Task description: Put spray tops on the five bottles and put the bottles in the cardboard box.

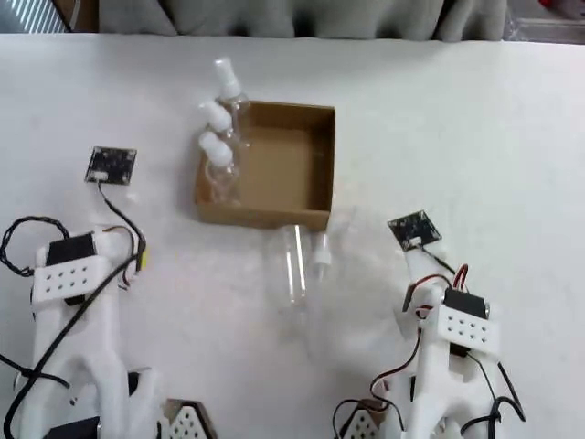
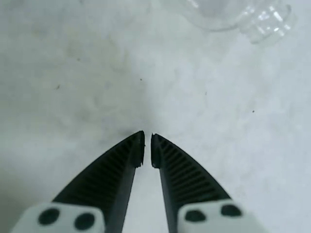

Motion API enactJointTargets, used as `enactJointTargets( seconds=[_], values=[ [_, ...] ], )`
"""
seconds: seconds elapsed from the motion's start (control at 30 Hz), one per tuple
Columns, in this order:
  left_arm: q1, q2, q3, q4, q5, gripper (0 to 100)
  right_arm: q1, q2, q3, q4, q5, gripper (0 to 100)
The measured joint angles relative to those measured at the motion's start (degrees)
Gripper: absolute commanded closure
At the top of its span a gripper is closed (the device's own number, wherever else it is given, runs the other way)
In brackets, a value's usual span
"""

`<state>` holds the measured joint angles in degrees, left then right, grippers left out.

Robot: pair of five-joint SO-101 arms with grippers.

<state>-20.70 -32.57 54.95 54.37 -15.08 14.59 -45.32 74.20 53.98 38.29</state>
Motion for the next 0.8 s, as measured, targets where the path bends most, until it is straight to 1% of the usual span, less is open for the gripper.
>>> enactJointTargets(
  seconds=[0.13,0.37,0.5,0.57,0.67,0.8],
  values=[
    [-0.3,2.8,-0.2,-0.9,1.1,98,0.0,0.0,0.0,0.0,0.0,98.1],
    [0.2,15.9,-4.9,-1.4,11.9,98,0.1,0.0,0.0,0.0,0.0,98.1],
    [2.5,18.8,-4.7,-5.9,13.0,98,2.1,0.0,0.0,0.0,0.0,98.0],
    [2.8,18.8,-3.5,-8.8,13.0,98,3.2,0.0,0.0,0.0,-0.9,97.8],
    [2.8,18.2,-1.8,-10.6,13.1,98,4.3,0.0,-0.5,0.3,-1.6,98.1],
    [2.9,14.4,1.9,-12.6,13.2,98,4.6,0.0,-6.7,6.2,-1.8,98.0]
  ],
)
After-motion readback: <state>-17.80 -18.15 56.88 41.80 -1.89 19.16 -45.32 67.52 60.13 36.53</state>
